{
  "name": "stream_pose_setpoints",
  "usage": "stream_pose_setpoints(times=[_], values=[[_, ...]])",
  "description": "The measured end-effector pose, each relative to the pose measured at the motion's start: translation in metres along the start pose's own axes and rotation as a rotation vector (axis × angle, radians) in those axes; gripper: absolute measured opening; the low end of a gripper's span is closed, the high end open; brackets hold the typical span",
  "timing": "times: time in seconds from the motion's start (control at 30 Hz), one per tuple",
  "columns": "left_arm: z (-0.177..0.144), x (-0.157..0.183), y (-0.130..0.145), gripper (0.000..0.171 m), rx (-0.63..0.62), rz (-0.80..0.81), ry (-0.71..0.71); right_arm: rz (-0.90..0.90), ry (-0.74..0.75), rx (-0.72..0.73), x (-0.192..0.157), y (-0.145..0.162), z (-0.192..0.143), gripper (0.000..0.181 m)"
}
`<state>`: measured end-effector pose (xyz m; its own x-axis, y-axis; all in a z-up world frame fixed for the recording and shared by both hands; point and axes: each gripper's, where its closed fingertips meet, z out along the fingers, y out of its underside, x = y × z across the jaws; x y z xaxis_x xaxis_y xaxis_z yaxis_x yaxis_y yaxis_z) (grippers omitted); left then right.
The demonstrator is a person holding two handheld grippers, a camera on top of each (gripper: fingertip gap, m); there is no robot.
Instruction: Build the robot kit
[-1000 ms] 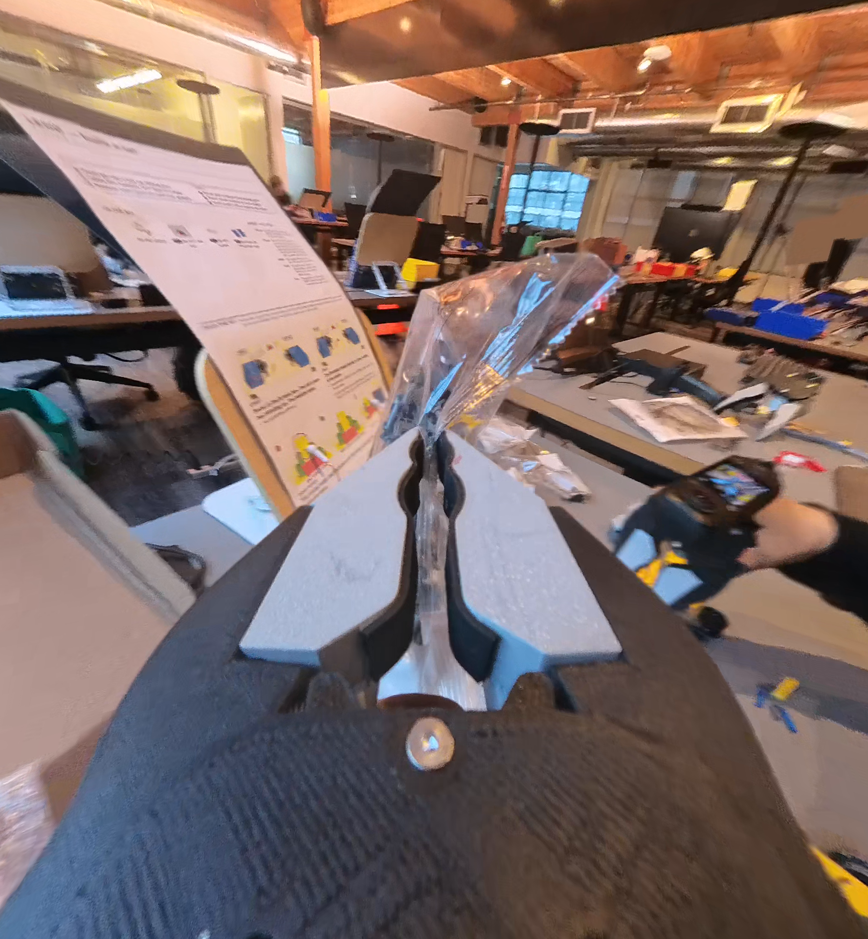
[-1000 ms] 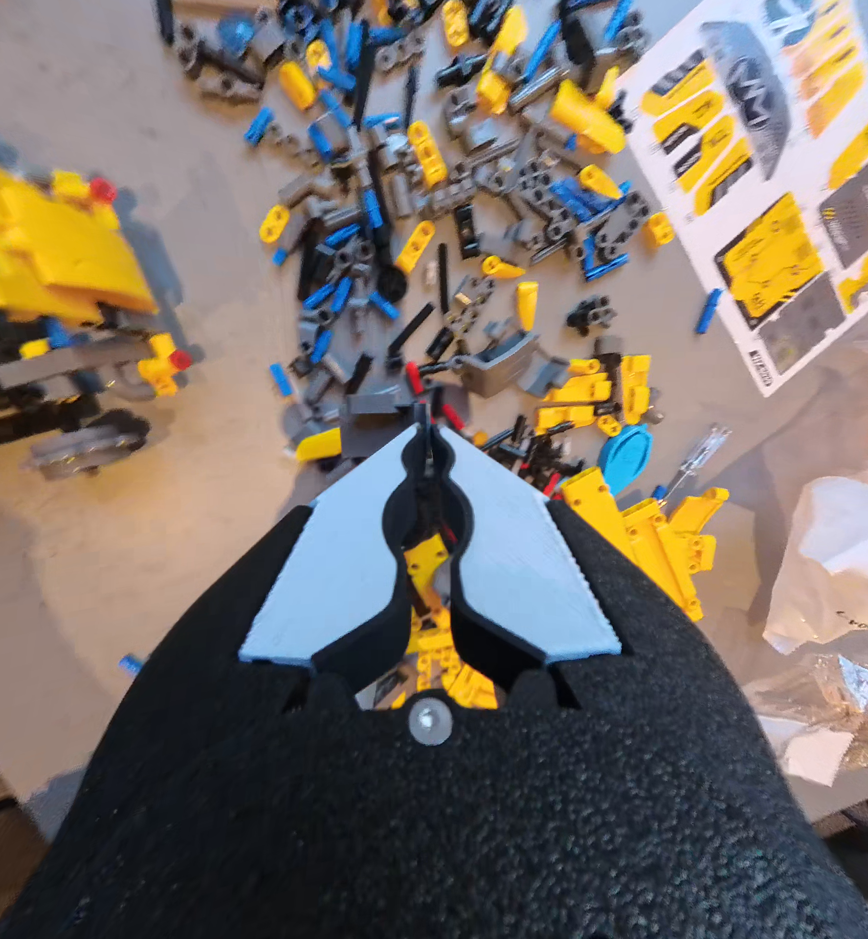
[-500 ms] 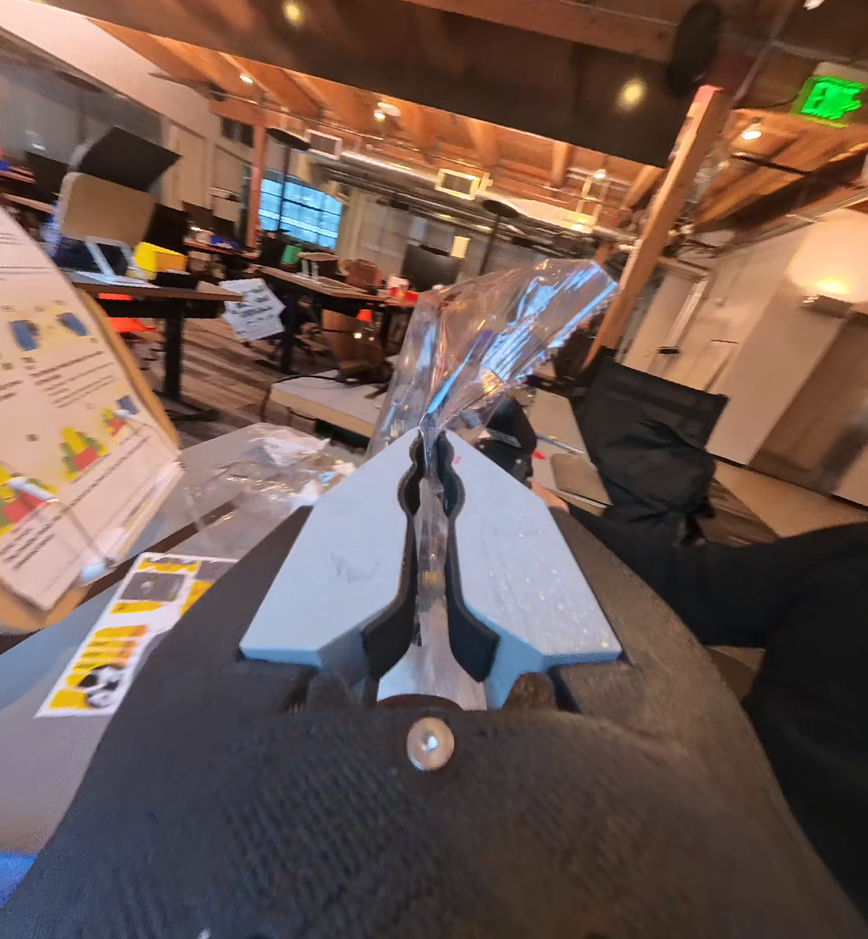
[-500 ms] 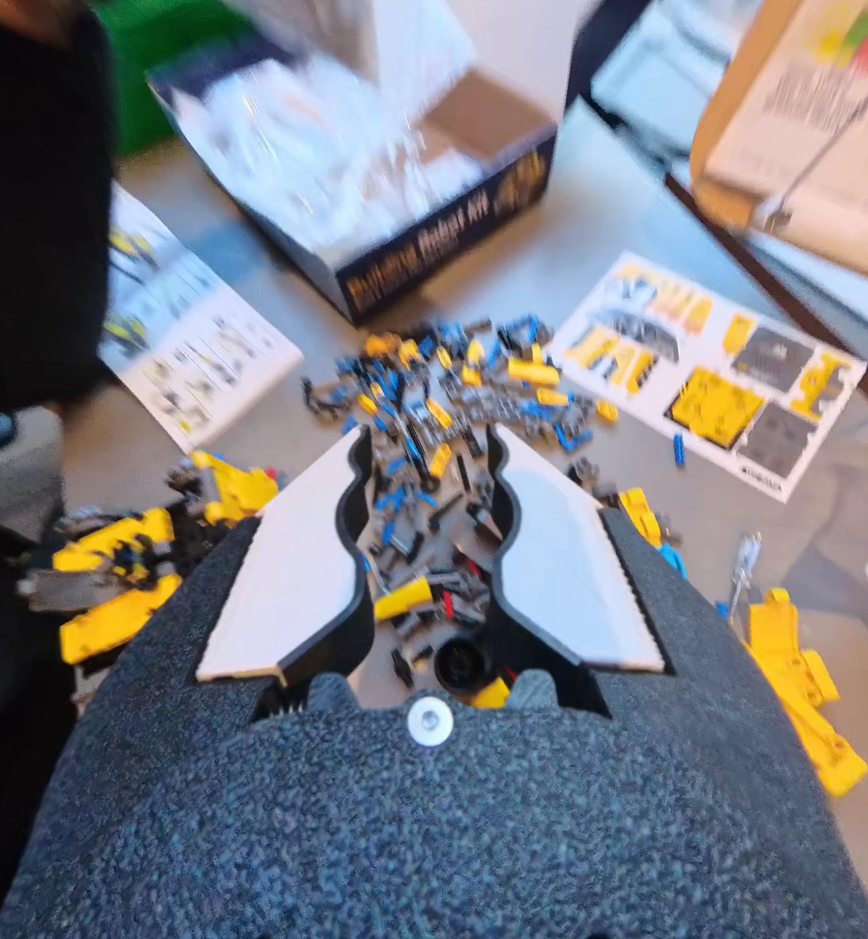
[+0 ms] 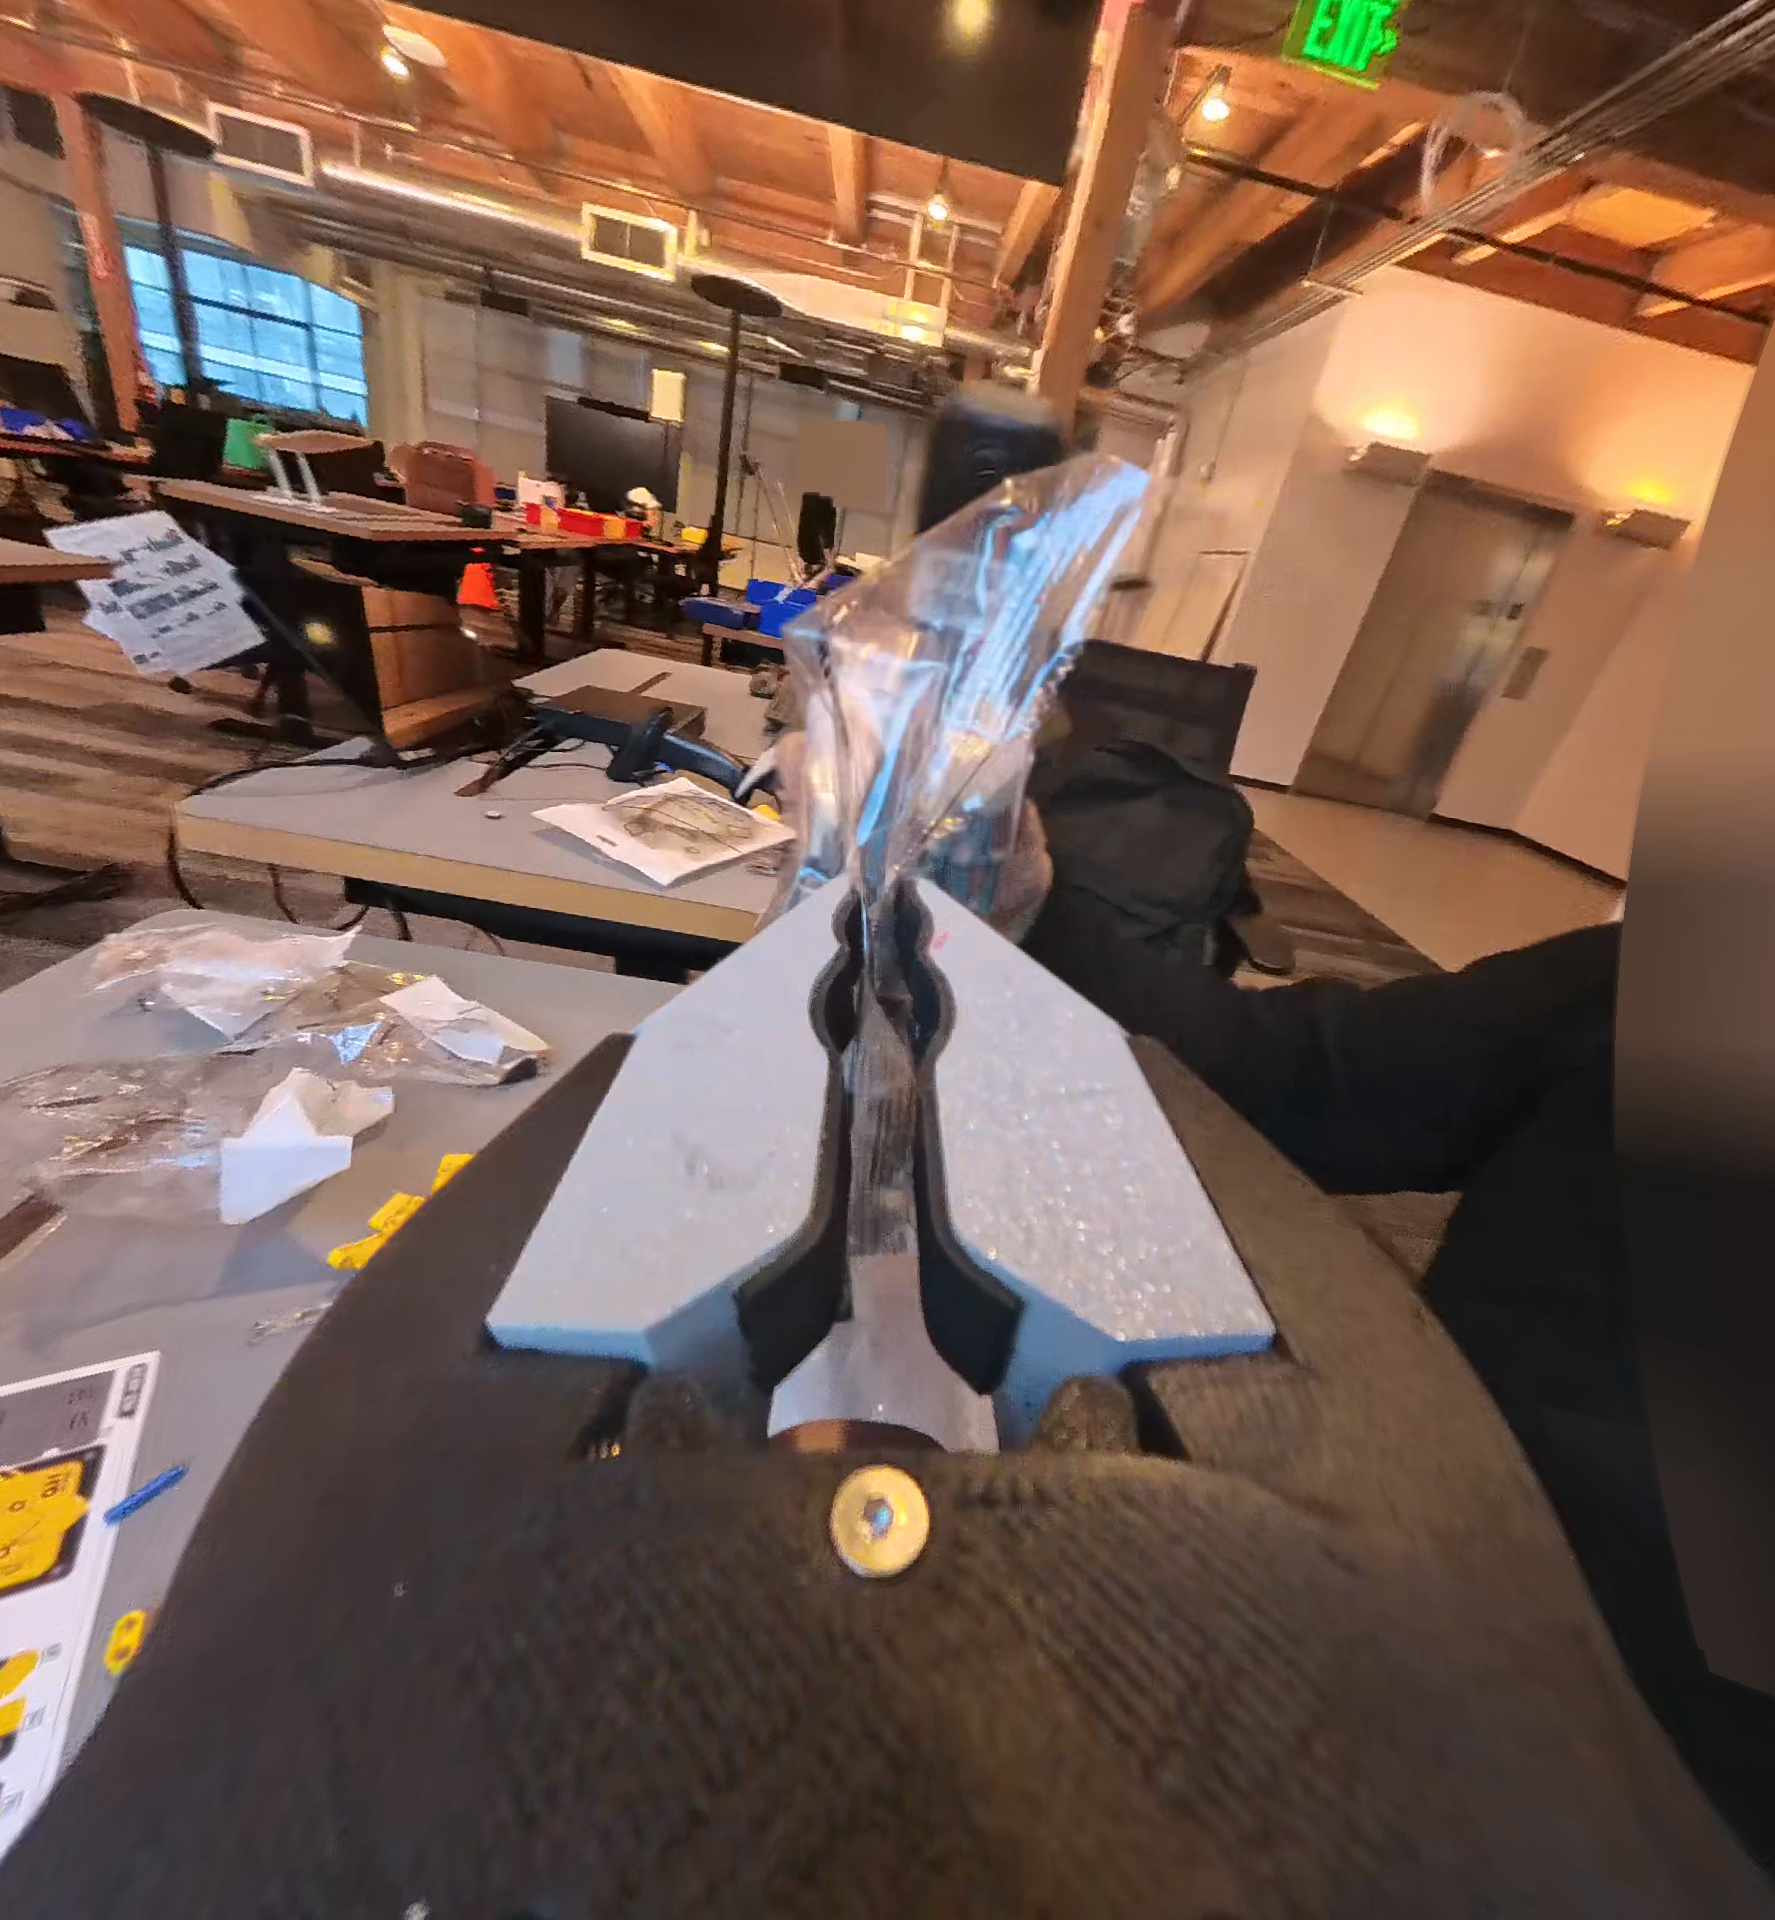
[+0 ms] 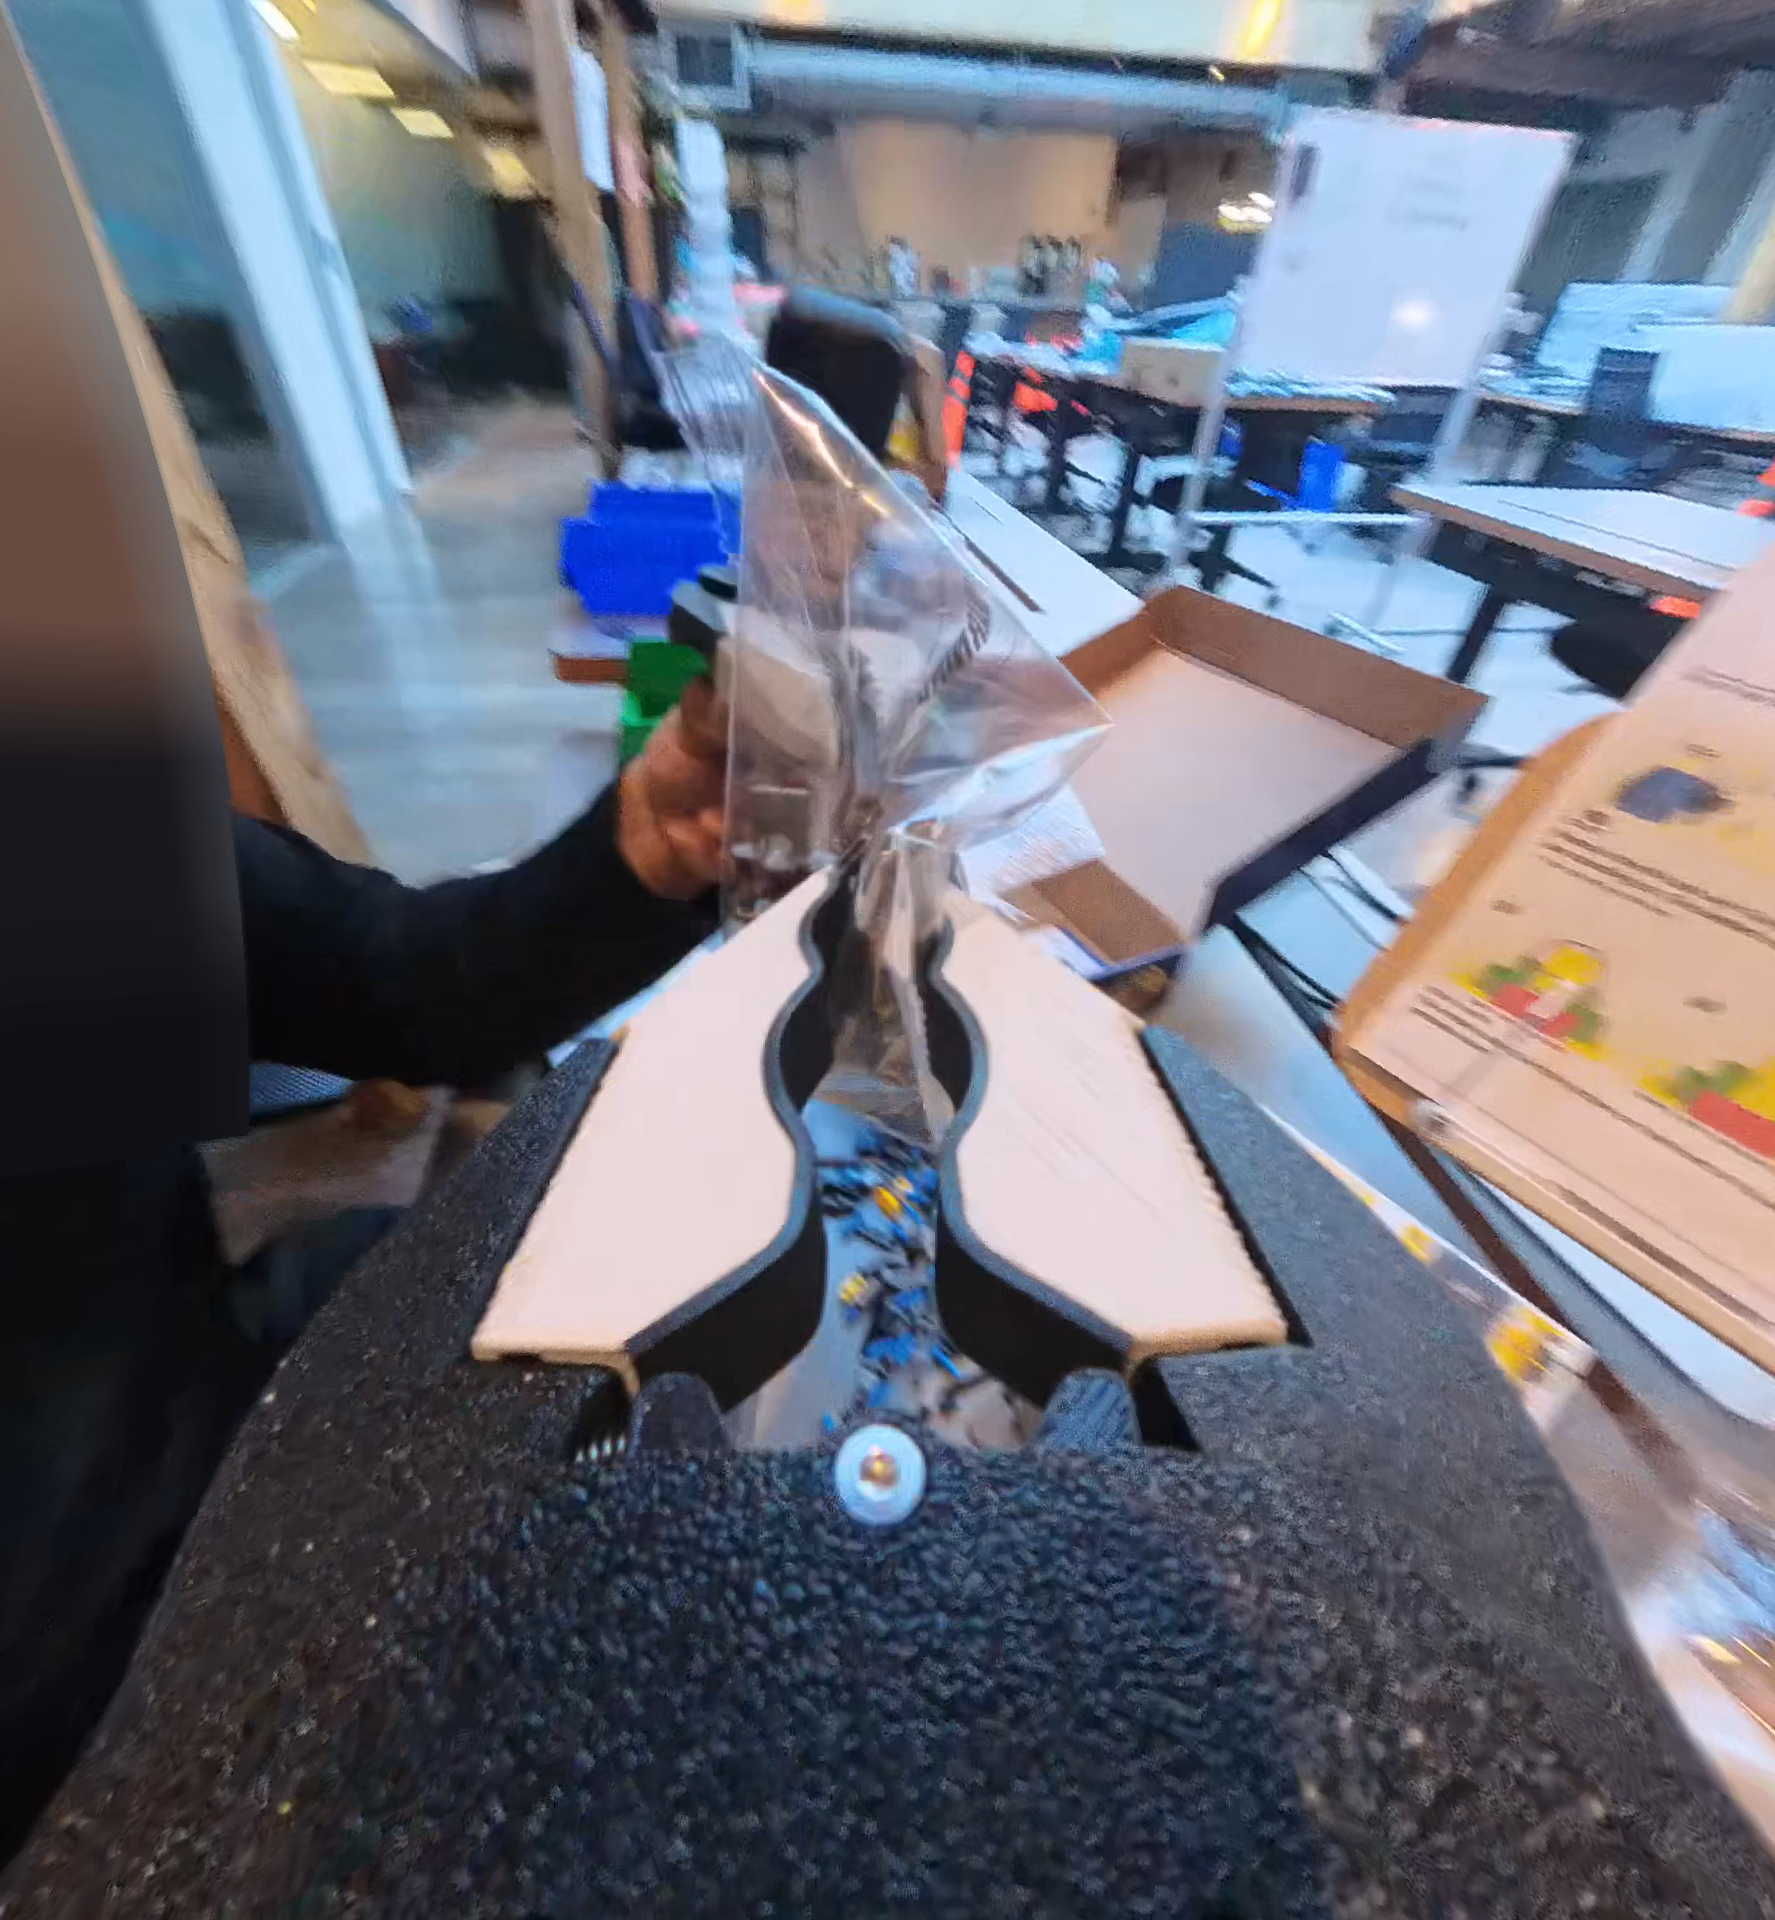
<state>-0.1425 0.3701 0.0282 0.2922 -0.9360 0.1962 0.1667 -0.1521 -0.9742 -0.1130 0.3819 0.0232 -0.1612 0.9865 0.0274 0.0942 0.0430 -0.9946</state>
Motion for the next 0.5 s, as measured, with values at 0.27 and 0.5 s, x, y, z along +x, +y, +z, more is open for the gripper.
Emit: stream_pose_setpoints(times=[0.27, 0.5], values=[[0.002, -0.015, 0.001, 0.011, -0.018, 0.032, -0.137, -0.045, 0.34, -0.057, 0.021, 0.007, -0.067, 0.006], [-0.019, -0.032, -0.007, 0.029, -0.016, 0.06, -0.28, -0.03, 0.683, -0.046, 0.031, 0.032, -0.16, 0.007]])
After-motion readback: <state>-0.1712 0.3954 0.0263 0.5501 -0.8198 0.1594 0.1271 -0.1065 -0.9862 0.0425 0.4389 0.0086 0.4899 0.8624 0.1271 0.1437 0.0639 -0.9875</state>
